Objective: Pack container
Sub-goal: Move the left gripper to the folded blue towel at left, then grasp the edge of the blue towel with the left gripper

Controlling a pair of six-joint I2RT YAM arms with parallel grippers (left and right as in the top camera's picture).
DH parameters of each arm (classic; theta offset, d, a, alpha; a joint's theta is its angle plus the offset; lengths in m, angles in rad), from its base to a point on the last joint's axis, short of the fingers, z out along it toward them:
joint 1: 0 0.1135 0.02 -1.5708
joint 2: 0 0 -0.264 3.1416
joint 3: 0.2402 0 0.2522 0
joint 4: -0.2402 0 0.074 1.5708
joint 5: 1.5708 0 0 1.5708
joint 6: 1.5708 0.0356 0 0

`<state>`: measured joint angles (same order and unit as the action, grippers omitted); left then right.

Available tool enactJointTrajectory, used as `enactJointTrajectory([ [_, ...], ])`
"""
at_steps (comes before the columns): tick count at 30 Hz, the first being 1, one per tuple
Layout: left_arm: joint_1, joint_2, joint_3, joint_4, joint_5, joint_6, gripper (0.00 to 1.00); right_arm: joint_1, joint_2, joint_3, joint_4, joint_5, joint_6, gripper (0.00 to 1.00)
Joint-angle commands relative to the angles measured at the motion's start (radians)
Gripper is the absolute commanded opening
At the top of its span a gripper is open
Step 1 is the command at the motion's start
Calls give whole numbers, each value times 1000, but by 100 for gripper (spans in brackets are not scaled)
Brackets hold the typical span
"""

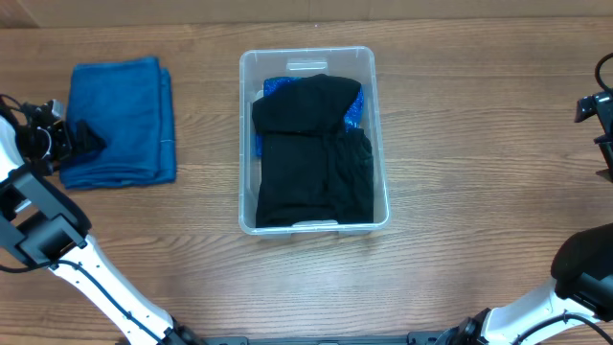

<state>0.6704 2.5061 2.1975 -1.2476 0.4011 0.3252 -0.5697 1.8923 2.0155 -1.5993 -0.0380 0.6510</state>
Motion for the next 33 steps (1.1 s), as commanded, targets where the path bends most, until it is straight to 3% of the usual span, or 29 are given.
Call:
enactJointTrajectory([
  [1,-130,19,-35,-35,191,8,100,-1,-18,0,1,-2,5,100],
  [4,-180,18,-35,-60,280,0,100,-1,-18,1,1,-2,5,100],
  [9,-173,18,60,9,276,-32,100,-1,-18,0,1,-2,5,100],
  [12,-171,18,82,90,183,-171,100,-1,-18,0,1,-2,5,100],
  [17,-178,19,81,198,108,-270,100,-1,-18,0,1,-2,5,100],
  [33,-222,79,75,232,85,-311,100,-1,-18,0,1,-2,5,100],
])
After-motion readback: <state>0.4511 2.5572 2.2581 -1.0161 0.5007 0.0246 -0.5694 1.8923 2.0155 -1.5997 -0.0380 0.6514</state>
